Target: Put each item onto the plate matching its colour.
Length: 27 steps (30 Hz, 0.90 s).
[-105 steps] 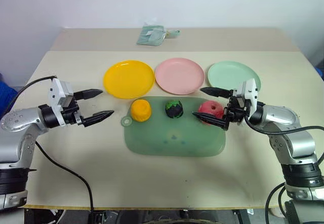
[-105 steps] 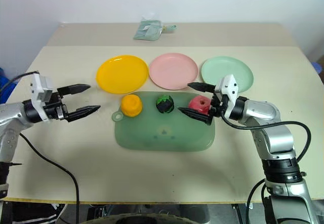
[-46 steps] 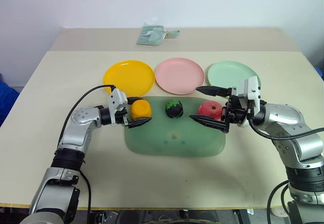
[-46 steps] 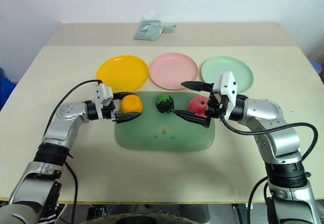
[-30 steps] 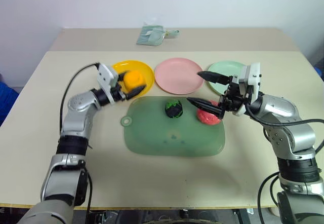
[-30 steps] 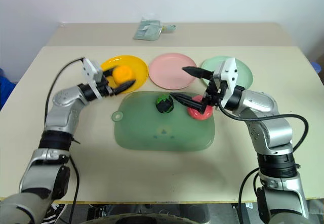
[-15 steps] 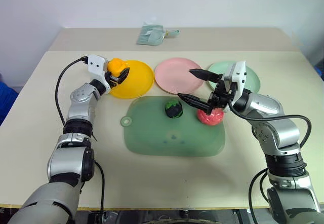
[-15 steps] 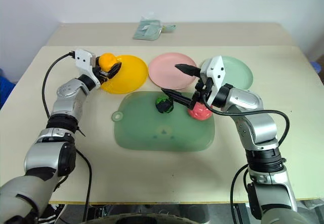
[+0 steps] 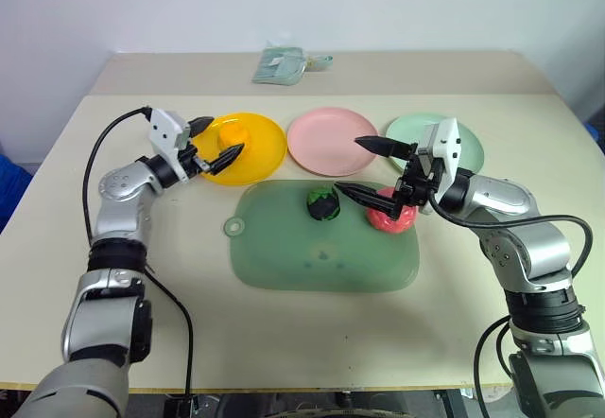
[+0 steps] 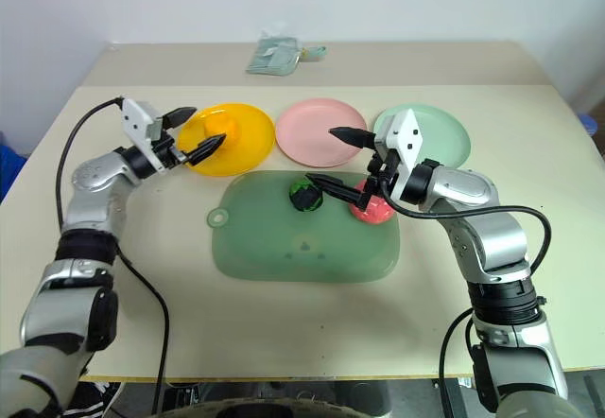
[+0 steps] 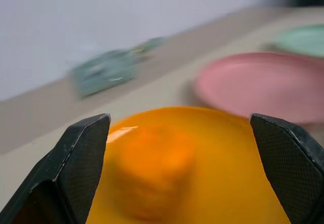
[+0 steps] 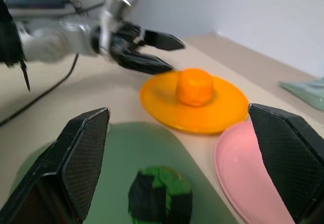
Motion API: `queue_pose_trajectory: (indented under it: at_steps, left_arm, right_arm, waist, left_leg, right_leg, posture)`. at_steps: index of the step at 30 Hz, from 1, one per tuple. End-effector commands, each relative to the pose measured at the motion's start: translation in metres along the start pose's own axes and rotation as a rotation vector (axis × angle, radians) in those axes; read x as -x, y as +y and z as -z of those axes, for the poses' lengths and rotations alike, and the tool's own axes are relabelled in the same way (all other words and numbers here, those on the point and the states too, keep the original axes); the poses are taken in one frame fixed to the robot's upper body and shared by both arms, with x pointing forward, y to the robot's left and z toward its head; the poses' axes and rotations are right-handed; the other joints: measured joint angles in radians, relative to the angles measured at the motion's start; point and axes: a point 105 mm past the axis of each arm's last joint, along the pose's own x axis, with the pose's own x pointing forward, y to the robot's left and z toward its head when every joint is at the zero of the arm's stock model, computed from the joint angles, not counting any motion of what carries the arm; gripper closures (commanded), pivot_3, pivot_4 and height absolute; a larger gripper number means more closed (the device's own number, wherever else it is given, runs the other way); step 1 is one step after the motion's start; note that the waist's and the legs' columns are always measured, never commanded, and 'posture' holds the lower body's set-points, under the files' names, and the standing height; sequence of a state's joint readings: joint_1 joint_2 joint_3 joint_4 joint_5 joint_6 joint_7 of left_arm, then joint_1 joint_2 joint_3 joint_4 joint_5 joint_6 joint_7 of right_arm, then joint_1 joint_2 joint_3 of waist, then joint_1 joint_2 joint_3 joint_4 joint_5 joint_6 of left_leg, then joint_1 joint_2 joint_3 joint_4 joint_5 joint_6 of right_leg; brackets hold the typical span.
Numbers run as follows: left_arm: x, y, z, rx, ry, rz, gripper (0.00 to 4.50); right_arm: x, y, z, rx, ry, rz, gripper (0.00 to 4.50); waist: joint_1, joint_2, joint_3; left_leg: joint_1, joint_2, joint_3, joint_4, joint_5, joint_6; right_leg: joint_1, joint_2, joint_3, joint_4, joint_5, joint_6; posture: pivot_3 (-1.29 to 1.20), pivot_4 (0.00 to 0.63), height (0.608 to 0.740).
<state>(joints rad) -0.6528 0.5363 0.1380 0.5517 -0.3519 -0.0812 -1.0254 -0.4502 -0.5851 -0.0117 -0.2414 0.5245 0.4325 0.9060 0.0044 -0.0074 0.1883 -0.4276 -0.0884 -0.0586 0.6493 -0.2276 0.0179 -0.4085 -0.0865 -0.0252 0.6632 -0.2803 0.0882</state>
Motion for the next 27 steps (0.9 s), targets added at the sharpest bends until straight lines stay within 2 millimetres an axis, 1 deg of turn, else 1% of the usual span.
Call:
queue_pose_trajectory:
  at_steps: [1, 2, 4, 6, 8, 10, 12, 14, 16, 19, 23, 25, 27]
  left_arm:
    - [0.019, -0.024, -0.036, 0.033, -0.073, 0.189, 0.02]
    - [0.024, -0.031, -0.038, 0.044, -0.061, 0.225, 0.02]
    - [0.034, -0.045, -0.039, 0.095, -0.021, 0.303, 0.02]
    - [0.039, -0.056, -0.036, 0.121, 0.038, 0.343, 0.02]
    - [0.041, -0.061, -0.034, 0.123, 0.072, 0.352, 0.02]
    - [0.044, -0.065, -0.033, 0.123, 0.087, 0.364, 0.02]
    - [0.047, -0.071, -0.033, 0.119, 0.099, 0.389, 0.02]
    - [0.048, -0.076, -0.034, 0.125, 0.112, 0.416, 0.02]
    - [0.049, -0.079, -0.033, 0.133, 0.122, 0.426, 0.02]
    - [0.046, -0.078, -0.029, 0.101, 0.132, 0.424, 0.02]
    - [0.044, -0.081, -0.031, 0.107, 0.125, 0.452, 0.02]
    - [0.043, -0.080, -0.030, 0.105, 0.119, 0.444, 0.02]
    - [0.042, -0.079, -0.030, 0.106, 0.114, 0.438, 0.02]
  right_arm:
    - [-0.005, 0.006, -0.011, -0.003, 0.018, -0.067, 0.00]
    - [-0.006, 0.005, -0.009, -0.007, 0.044, -0.066, 0.00]
    - [-0.005, 0.002, 0.000, 0.012, 0.134, -0.067, 0.00]
    - [0.003, -0.006, 0.013, 0.018, 0.230, -0.047, 0.00]
    - [0.012, -0.015, 0.021, 0.038, 0.308, -0.020, 0.00]
    - [0.021, -0.023, 0.024, 0.045, 0.353, 0.006, 0.00]
    - [0.027, -0.027, 0.022, 0.041, 0.365, 0.016, 0.00]
    - [0.035, -0.030, 0.027, 0.035, 0.407, 0.024, 0.00]
    - [0.039, -0.030, 0.030, 0.035, 0.430, 0.026, 0.00]
    - [0.046, -0.028, 0.037, 0.001, 0.455, 0.024, 0.00]
    - [0.050, -0.029, 0.042, -0.015, 0.474, 0.041, 0.00]
    - [0.048, -0.028, 0.039, -0.014, 0.449, 0.041, 0.00]
    - [0.044, -0.030, 0.028, -0.011, 0.386, 0.052, 0.00]
  waist:
    - [-0.002, 0.000, 0.000]
    - [-0.006, 0.001, 0.000]
    - [-0.009, 0.001, 0.000]
    - [-0.009, 0.001, 0.000]
    - [-0.006, 0.001, 0.000]
    - [-0.002, 0.001, 0.000]
    - [0.000, 0.001, 0.000]
    - [0.001, 0.001, 0.000]
    - [0.002, 0.001, 0.000]
    - [0.004, 0.001, 0.000]
    - [0.007, 0.001, 0.000]
    - [0.007, 0.001, 0.000]
    - [0.007, 0.001, 0.000]
  left_leg:
    - [0.000, 0.000, 0.000, 0.000, 0.000, 0.000]
    - [0.000, 0.000, 0.000, 0.000, 0.000, 0.000]
    - [0.000, 0.000, -0.001, -0.001, 0.000, 0.001]
    - [0.000, 0.000, -0.001, -0.001, -0.003, 0.004]
    - [0.000, 0.000, -0.001, -0.001, -0.003, 0.005]
    - [0.000, 0.000, 0.000, -0.001, -0.003, 0.005]
    - [0.000, 0.000, 0.000, -0.001, -0.003, 0.005]
    - [0.000, 0.000, 0.000, -0.001, -0.003, 0.005]
    - [0.000, 0.000, 0.000, -0.001, -0.003, 0.005]
    - [0.000, 0.000, 0.000, -0.001, -0.003, 0.005]
    - [0.000, 0.000, 0.000, -0.001, -0.003, 0.005]
    - [0.000, 0.000, 0.000, -0.001, -0.003, 0.005]
    - [0.000, 0.000, 0.000, -0.001, -0.003, 0.005]
  right_leg:
    - [0.000, 0.000, 0.000, 0.000, 0.000, 0.000]
    - [0.000, 0.000, 0.000, 0.000, 0.000, 0.000]
    - [0.000, 0.000, 0.000, 0.000, 0.000, 0.000]
    - [0.000, 0.000, 0.000, -0.001, 0.000, 0.000]
    - [0.000, 0.000, 0.000, -0.001, 0.000, 0.000]
    - [0.000, -0.001, 0.000, -0.001, 0.000, 0.000]
    - [0.000, 0.000, 0.000, -0.001, 0.000, 0.000]
    - [0.000, 0.000, 0.000, -0.001, 0.000, 0.000]
    - [0.000, 0.000, 0.000, -0.001, 0.000, 0.000]
    - [0.000, -0.001, 0.000, -0.001, 0.000, 0.000]
    - [0.000, -0.001, 0.000, -0.001, 0.000, 0.000]
    - [0.000, -0.001, 0.000, -0.001, 0.000, 0.000]
    - [0.000, -0.001, 0.000, -0.001, 0.000, 0.000]
  posture:
    - [0.00, 0.150, 0.729]
    - [0.00, 0.150, 0.729]
    - [0.00, 0.150, 0.729]
    - [0.00, 0.150, 0.729]
    - [0.00, 0.150, 0.729]
    - [0.00, 0.150, 0.729]
    - [0.00, 0.150, 0.729]
    - [0.00, 0.150, 0.729]
    - [0.00, 0.150, 0.729]
    - [0.00, 0.150, 0.729]
    - [0.00, 0.150, 0.729]
    - [0.00, 0.150, 0.729]
    - [0.00, 0.150, 0.729]
